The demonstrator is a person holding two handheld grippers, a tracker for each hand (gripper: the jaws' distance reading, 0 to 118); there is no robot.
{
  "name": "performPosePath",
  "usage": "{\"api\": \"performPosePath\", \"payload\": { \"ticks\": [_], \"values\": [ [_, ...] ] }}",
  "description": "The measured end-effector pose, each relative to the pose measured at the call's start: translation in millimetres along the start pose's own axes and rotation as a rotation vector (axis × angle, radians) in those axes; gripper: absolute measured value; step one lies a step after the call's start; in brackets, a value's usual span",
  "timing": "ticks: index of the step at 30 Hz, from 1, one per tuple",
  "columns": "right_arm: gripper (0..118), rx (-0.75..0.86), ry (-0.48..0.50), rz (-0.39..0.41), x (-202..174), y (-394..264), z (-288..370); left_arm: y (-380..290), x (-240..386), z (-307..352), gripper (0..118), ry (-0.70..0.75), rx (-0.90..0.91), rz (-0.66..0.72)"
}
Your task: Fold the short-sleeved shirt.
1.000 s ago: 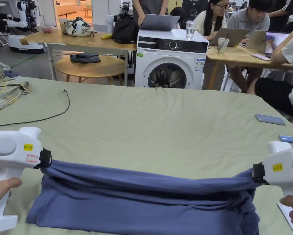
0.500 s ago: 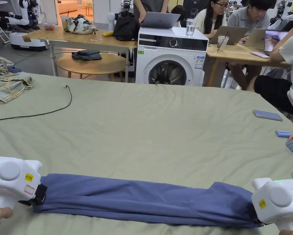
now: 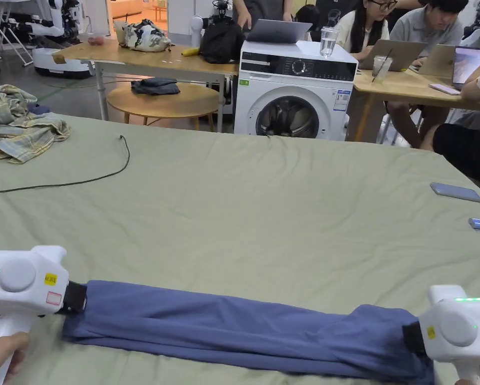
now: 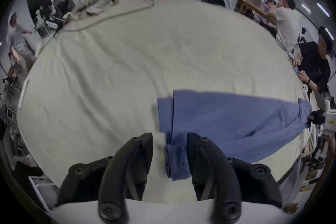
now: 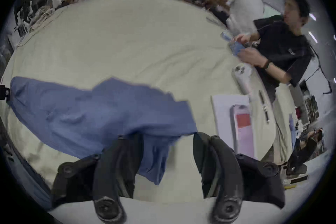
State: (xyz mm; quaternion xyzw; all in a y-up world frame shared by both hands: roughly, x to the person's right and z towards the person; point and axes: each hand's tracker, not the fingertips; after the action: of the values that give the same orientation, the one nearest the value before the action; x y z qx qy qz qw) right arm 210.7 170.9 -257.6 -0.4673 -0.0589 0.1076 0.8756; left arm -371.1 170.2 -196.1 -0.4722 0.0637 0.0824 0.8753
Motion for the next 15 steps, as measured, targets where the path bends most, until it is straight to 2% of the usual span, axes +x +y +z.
{"api": "performPosePath", "payload": {
  "ticks": [5,10,12,14,15],
  "values": [
    [58,0.208,0.043,-0.104,-16.8,20.3,28.0,2.6,19.2,19.7,35,-0.058,0.223,0.007],
    [56,0.486,0.128,-0.198,-58.8,19.8,43.5,-8.8,54.1,31.2,34,-0.073,0.458,-0.022],
    [45,0.584,0.14,-0.222,-73.4,17.1,46.8,-14.9,66.1,39.1,33,-0.079,0.562,-0.038],
    [17,0.7,0.17,-0.245,-83.7,10.8,55.5,-22.2,78.2,46.7,12,-0.046,0.664,-0.058],
    [7,0.736,0.147,-0.244,-92.6,7.7,65.9,-26.0,83.6,50.9,0,-0.025,0.71,-0.075]
  ]
}}
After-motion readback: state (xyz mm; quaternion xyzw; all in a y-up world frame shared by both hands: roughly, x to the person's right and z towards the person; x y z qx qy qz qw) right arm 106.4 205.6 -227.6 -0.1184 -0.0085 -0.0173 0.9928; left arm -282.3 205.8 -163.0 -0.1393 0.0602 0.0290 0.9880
